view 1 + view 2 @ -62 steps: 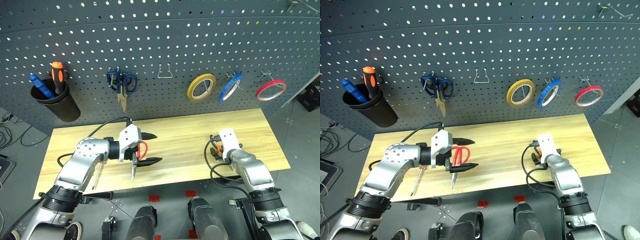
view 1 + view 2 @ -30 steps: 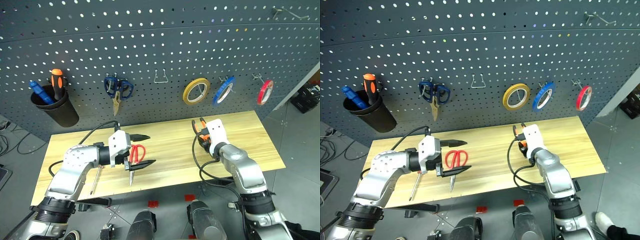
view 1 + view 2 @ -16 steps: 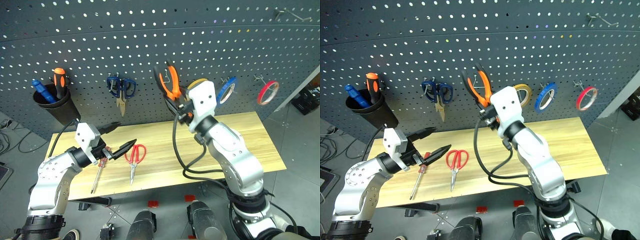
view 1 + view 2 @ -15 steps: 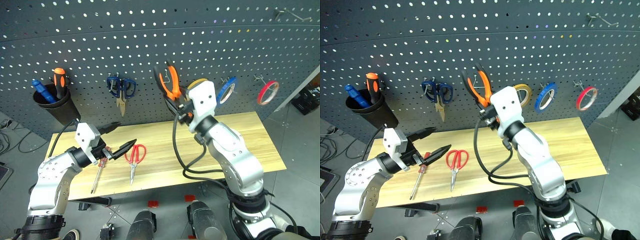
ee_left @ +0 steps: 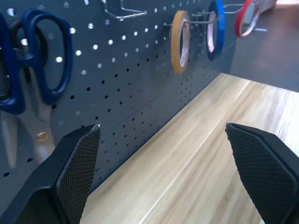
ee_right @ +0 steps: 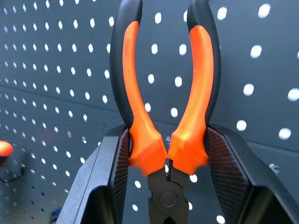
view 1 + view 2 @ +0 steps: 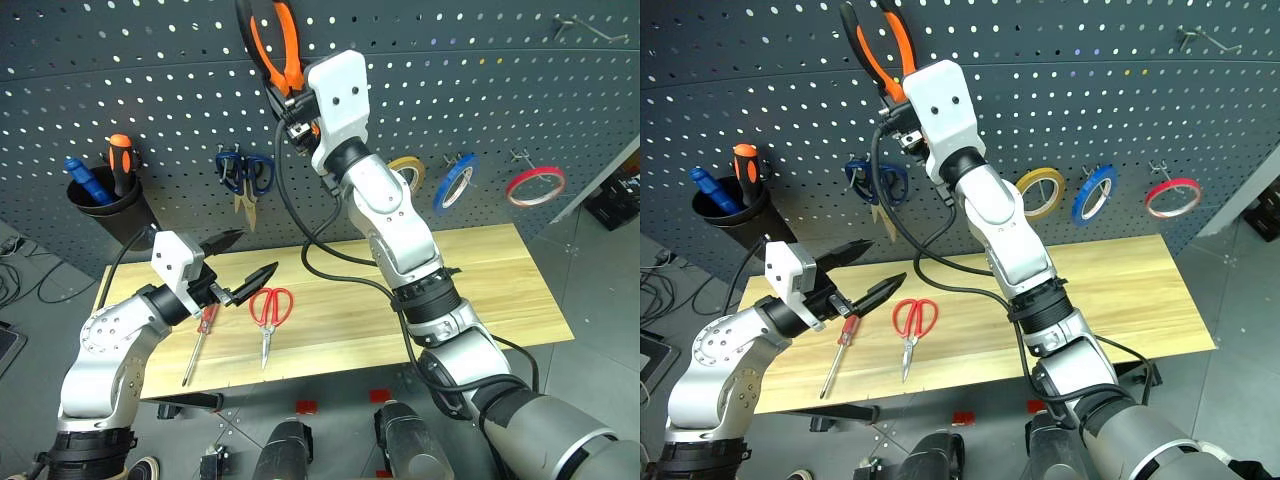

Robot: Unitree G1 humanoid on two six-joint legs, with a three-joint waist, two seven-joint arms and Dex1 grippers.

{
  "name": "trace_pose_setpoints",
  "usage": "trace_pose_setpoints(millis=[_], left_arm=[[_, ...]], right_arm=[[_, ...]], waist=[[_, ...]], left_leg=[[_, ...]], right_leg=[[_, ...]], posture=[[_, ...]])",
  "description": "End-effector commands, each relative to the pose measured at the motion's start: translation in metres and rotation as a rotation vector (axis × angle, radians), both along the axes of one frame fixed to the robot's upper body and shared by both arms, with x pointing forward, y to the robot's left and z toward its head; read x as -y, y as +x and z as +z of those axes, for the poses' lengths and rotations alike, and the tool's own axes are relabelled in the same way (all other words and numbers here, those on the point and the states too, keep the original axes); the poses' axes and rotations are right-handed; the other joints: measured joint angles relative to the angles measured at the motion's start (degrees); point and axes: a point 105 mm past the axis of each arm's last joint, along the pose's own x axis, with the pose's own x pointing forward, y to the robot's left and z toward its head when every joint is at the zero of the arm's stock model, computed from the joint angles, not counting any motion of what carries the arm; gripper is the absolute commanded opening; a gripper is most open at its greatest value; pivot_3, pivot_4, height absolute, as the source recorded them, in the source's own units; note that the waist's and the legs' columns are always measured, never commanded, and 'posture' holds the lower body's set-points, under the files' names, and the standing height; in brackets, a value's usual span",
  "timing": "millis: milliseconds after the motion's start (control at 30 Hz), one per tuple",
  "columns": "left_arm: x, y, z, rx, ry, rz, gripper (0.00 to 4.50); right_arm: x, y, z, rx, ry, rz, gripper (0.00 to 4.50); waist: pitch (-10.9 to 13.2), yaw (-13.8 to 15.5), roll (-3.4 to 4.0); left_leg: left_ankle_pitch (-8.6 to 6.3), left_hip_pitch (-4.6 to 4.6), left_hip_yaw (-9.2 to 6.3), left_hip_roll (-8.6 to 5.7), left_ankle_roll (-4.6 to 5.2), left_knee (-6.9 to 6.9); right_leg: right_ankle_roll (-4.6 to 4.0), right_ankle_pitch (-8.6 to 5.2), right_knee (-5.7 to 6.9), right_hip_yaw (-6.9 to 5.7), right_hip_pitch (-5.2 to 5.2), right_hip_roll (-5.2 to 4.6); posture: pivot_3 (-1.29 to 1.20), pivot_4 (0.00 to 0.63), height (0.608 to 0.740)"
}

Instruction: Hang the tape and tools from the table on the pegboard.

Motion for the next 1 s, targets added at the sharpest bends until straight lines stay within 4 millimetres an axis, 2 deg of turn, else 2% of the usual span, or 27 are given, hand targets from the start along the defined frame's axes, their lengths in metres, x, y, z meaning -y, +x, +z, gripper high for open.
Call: trace_pose_setpoints(millis=[33, 167, 233, 367, 400, 567, 800, 867, 900, 1000], left_arm=[[0.01, -0.002, 0.01, 0.049, -0.002, -0.027, 4.5], [0.013, 0.004, 0.015, 0.065, -0.019, -0.024, 4.5], [0.021, 0.009, 0.018, 0.08, -0.032, -0.038, 4.5], [0.027, 0.014, 0.021, 0.095, -0.046, -0.045, 4.5], [0.027, 0.014, 0.021, 0.096, -0.047, -0.045, 4.5], [0.027, 0.015, 0.017, 0.086, -0.052, -0.035, 4.5], [0.026, 0.02, 0.013, 0.089, -0.053, 0.008, 4.5], [0.024, 0.023, 0.013, 0.089, -0.058, 0.038, 4.5], [0.022, 0.024, 0.01, 0.074, -0.064, 0.049, 4.5], [0.015, 0.03, -0.003, -0.024, -0.072, 0.118, 4.5]], right_arm=[[0.008, 0.004, 0.006, 0.129, -0.014, -0.053, 2.12], [0.01, 0.015, -0.007, 0.147, -0.037, -0.091, 2.12], [0.013, 0.02, -0.016, 0.153, -0.06, -0.12, 2.12], [0.015, 0.024, -0.02, 0.148, -0.055, -0.136, 2.12], [0.015, 0.025, -0.024, 0.134, -0.056, -0.137, 2.12], [0.02, 0.034, -0.065, -0.038, -0.083, -0.152, 2.12], [0.036, 0.038, -0.083, -0.16, -0.103, -0.165, 2.12], [0.043, 0.039, -0.088, -0.224, -0.099, -0.162, 2.83], [0.046, 0.038, -0.091, -0.264, -0.097, -0.146, 3.04], [0.052, 0.03, -0.098, -0.333, -0.127, -0.098, 4.0]], waist=[[0.0, 0.12, 0.0], [0.01, 0.31, -0.01], [0.02, 0.31, 0.01], [0.02, 0.71, 0.0], [0.02, 0.7, 0.0], [0.02, 0.89, 0.0], [0.02, 1.15, 0.0], [0.01, 1.33, -0.01], [0.01, 1.44, -0.01], [0.01, 1.65, -0.01]], left_leg=[[0.0, 0.01, 0.01, 0.0, 0.0, 0.0], [0.01, -0.01, 0.02, 0.0, -0.01, 0.0], [0.02, 0.0, 0.02, 0.0, -0.03, 0.0], [0.03, 0.0, 0.07, 0.0, -0.05, 0.0], [0.03, 0.0, 0.08, 0.0, -0.04, 0.0], [0.03, 0.01, 0.05, 0.02, -0.05, -0.02], [0.03, 0.08, 0.07, 0.01, -0.05, 0.01], [0.03, 0.07, 0.04, 0.01, -0.05, -0.01], [0.03, 0.07, 0.03, 0.03, -0.05, -0.02], [0.03, 0.03, 0.02, 0.03, -0.05, 0.0]], right_leg=[[0.0, 0.0, 0.0, 0.0, 0.0, 0.0], [0.0, 0.0, 0.01, 0.0, 0.0, 0.0], [0.0, 0.0, 0.03, 0.0, -0.01, 0.03], [0.0, 0.0, 0.05, 0.02, -0.03, 0.05], [0.0, 0.0, 0.05, 0.02, -0.04, 0.05], [0.0, 0.0, 0.03, 0.0, -0.02, 0.06], [0.0, 0.0, 0.09, 0.04, 0.03, 0.05], [0.0, 0.0, 0.07, 0.01, 0.02, 0.06], [0.0, 0.0, 0.06, 0.01, 0.03, 0.06], [0.0, 0.0, 0.05, 0.02, 0.02, 0.02]], posture=[[0.03, 0.221, 0.74], [0.04, 0.223, 0.74], [0.05, 0.225, 0.74], [0.04, 0.226, 0.74], [0.04, 0.226, 0.74], [0.03, 0.22, 0.74], [0.02, 0.211, 0.74], [0.02, 0.207, 0.74], [0.02, 0.207, 0.74], [0.01, 0.2, 0.74]])
